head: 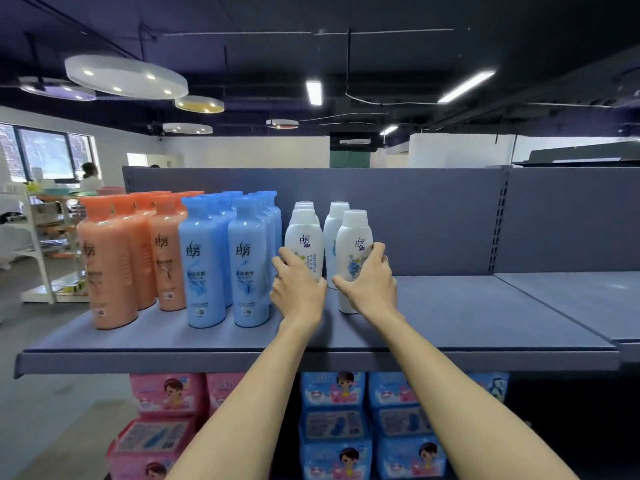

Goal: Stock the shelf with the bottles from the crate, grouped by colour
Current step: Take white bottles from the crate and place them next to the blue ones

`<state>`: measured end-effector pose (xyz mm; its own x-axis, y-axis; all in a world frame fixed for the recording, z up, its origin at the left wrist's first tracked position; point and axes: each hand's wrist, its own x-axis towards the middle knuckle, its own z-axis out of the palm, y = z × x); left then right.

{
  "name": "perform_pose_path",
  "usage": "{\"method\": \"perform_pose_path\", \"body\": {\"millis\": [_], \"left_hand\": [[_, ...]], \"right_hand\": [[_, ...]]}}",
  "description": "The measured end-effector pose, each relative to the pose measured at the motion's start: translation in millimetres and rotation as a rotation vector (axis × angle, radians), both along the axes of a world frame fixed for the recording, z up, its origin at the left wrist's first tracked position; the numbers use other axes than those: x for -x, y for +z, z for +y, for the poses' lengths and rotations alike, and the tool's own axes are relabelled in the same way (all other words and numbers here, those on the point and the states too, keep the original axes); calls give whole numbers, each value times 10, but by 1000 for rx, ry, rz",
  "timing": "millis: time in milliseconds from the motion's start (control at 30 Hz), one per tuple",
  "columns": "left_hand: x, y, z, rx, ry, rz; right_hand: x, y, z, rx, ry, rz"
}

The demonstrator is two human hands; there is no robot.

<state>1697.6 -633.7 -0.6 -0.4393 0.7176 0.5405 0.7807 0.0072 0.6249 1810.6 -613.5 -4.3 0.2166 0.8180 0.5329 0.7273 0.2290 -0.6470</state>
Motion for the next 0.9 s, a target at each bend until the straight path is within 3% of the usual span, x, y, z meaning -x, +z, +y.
{"method": "perform_pose_path", "body": {"millis": [300, 900], "left_hand": [[27, 29, 161, 104, -13, 29], [59, -88, 471, 25, -30, -47]], "right_hand": [[56, -47, 238, 0, -22, 3], [160, -18, 501, 13, -35, -2]]}}
